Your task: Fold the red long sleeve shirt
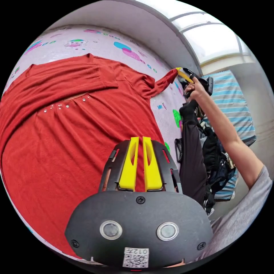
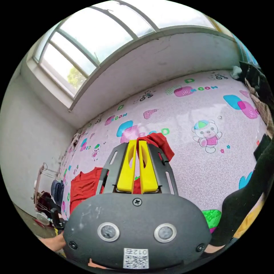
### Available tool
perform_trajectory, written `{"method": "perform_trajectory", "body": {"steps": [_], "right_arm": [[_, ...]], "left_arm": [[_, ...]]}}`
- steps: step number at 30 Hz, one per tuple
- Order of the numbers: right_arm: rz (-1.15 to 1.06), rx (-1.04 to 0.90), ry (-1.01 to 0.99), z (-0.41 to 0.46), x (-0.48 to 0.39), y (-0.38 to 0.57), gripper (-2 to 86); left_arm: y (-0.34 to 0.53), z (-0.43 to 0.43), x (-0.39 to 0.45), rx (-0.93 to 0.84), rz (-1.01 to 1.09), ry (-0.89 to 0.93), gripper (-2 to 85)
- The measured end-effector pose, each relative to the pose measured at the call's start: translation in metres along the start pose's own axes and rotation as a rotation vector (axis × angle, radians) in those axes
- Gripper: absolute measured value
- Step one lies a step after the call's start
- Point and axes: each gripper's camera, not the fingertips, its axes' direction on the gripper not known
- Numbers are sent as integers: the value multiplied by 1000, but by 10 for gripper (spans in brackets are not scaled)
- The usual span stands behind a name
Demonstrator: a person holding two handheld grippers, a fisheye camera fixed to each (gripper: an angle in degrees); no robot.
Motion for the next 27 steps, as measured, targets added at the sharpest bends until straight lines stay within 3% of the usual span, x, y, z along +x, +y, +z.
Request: {"method": "perform_trajectory", "body": {"steps": [5,9,11,15,22,27], "right_arm": [[-592,-191,-178,30,-194,127,2],[-790,-406,-109,96,-257,264,26],[-780,-511,-148,117,-253,338,39],[-713,-513,-199,96,-212,399,35],[-661,-371,105,51,-96,406,53],[-636,-384,233,63,-45,395,64]], "left_arm": [[20,-86,-63,234,-159,20,38],[52,-137,-123,343,-314,25,60],[67,-147,-148,364,-389,67,69],[80,-155,-174,354,-420,56,84],[33,-136,-165,240,-305,-44,93],[-8,-113,-152,88,-259,-157,73]]}}
